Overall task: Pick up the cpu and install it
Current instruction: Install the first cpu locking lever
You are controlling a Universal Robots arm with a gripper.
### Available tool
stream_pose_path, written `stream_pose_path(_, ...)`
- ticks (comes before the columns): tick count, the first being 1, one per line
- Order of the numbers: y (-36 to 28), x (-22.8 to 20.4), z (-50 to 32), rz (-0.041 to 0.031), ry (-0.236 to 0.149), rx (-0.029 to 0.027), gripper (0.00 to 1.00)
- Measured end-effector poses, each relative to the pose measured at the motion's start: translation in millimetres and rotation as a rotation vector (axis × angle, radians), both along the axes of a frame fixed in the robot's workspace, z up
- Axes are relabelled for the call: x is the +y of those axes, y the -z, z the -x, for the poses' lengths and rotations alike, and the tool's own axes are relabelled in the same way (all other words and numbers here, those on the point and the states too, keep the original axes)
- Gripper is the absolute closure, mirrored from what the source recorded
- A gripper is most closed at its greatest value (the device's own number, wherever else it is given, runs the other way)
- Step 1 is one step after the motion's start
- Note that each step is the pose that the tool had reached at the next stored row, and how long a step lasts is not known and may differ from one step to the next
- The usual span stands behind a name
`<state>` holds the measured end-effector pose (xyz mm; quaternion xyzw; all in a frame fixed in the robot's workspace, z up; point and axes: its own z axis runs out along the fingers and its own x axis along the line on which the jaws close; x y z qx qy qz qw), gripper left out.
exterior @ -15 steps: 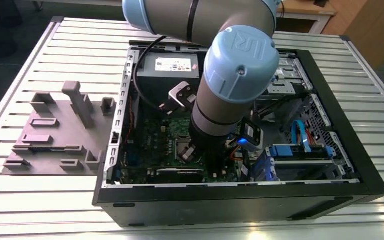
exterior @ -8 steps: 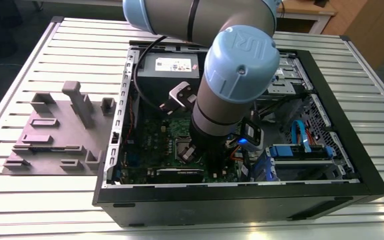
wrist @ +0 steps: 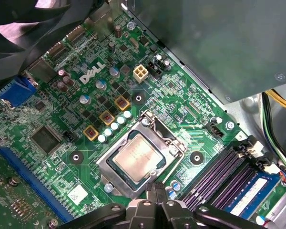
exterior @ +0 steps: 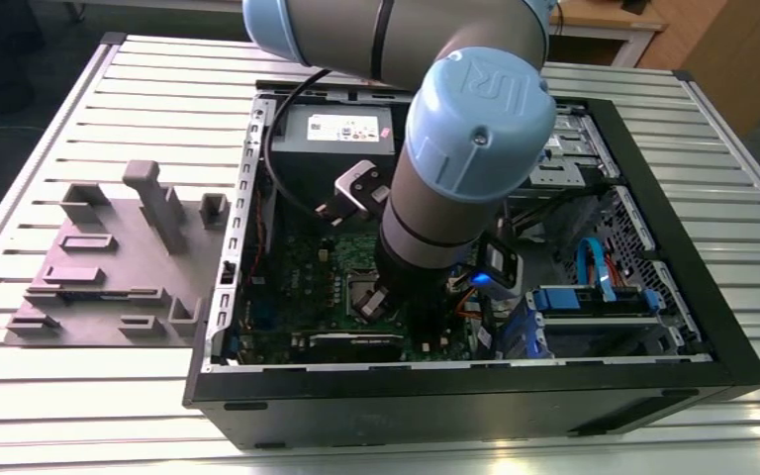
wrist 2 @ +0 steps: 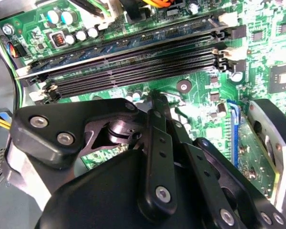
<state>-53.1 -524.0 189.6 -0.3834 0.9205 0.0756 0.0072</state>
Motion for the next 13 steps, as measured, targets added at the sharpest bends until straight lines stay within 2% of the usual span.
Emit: stream_pose_path(13,0.7,0.1,-1.4,-0.0001,0.0,-0.0007,0.9)
